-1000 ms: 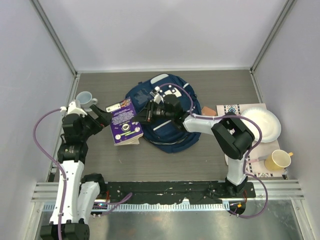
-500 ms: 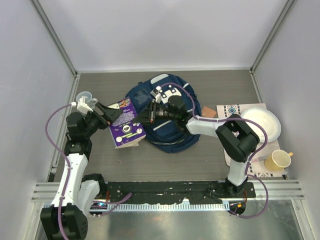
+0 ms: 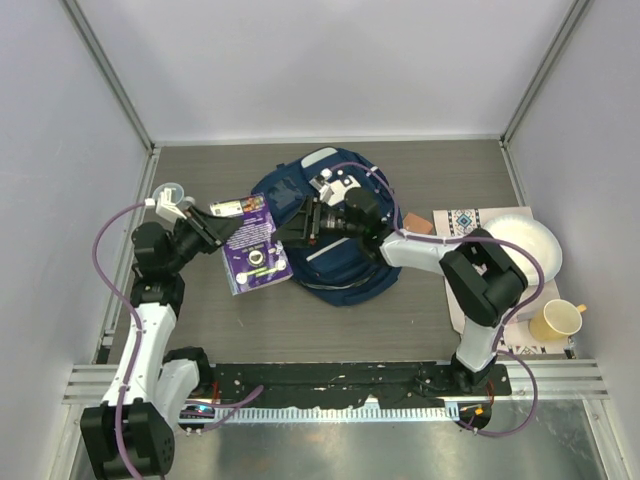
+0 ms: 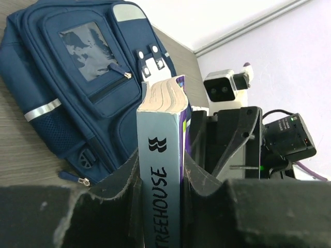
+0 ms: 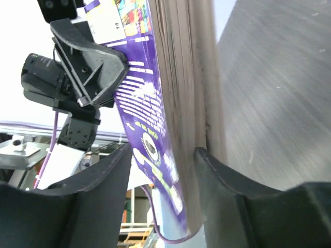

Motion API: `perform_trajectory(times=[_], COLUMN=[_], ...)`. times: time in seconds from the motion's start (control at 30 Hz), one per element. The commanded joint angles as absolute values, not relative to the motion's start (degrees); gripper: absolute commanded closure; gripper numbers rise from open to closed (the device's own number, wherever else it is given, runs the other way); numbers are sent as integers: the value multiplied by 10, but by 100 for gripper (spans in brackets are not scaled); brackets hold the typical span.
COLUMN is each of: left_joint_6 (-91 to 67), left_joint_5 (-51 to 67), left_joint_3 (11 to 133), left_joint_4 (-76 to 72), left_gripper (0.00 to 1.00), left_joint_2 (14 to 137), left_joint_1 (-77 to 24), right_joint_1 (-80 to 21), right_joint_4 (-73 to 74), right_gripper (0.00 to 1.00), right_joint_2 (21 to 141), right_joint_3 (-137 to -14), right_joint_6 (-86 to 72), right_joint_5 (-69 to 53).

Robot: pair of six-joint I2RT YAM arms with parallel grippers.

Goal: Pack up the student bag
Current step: Pick up the book from the center of the board.

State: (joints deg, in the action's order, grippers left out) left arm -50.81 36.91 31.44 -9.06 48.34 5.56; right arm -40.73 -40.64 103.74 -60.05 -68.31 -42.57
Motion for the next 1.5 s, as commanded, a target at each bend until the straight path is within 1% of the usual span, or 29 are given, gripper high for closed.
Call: perform_trajectory(times=[0.0,0.03,0.07,0.1,0.17,0.23,0.3,0.43,0.53,0.57,0.77,0.87,1.0,1.2,1.47], left_joint_6=[-488,-486,-488,-490,-500,-513,-548,-612,-645,-651,-677,-689,-695,-707,-708], left_joint_5=[331,319,295,282,255,246,240,235,225,222,201,185,155,135,156], left_joint_3=[330,334,337,344,351,359,363,366,375,377,378,363,345,322,323], left_joint_4=[-83,-74,-70,-68,-75,-99,-129,-246,-304,-317,-388,-414,-439,-467,-505], left_gripper=[100,100,100,100,100,100,100,100,100,100,100,100,100,100,100], left_joint_2=[456,453,450,447,448,461,481,525,557,564,609,613,613,612,628], left_joint_1=[54,54,55,55,54,54,55,49,36,31,-17,-29,-38,-49,-59], right_joint_1=[-364,-361,-359,-359,-359,-362,-369,-411,-434,-442,-453,-453,-458,-459,-459], right_joint_4=[-325,-276,-226,-138,-106,-108,-135,-198,-309,-366,-481,-527,-564,-601,-613], right_gripper=[38,36,32,30,28,27,27,27,26,26,26,26,26,25,25], right_joint_2=[963,929,913,894,850,817,807,804,817,833,889,913,924,947,981], right_joint_3=[-578,-577,-577,-580,-570,-543,-520,-488,-448,-433,-433,-438,-428,-436,-459], right_joint_6=[-601,-568,-537,-505,-472,-490,-513,-588,-654,-693,-767,-803,-835,-854,-871], right_joint_5=[-369,-340,-310,-252,-232,-231,-243,-248,-239,-238,-243,-235,-190,-168,-133])
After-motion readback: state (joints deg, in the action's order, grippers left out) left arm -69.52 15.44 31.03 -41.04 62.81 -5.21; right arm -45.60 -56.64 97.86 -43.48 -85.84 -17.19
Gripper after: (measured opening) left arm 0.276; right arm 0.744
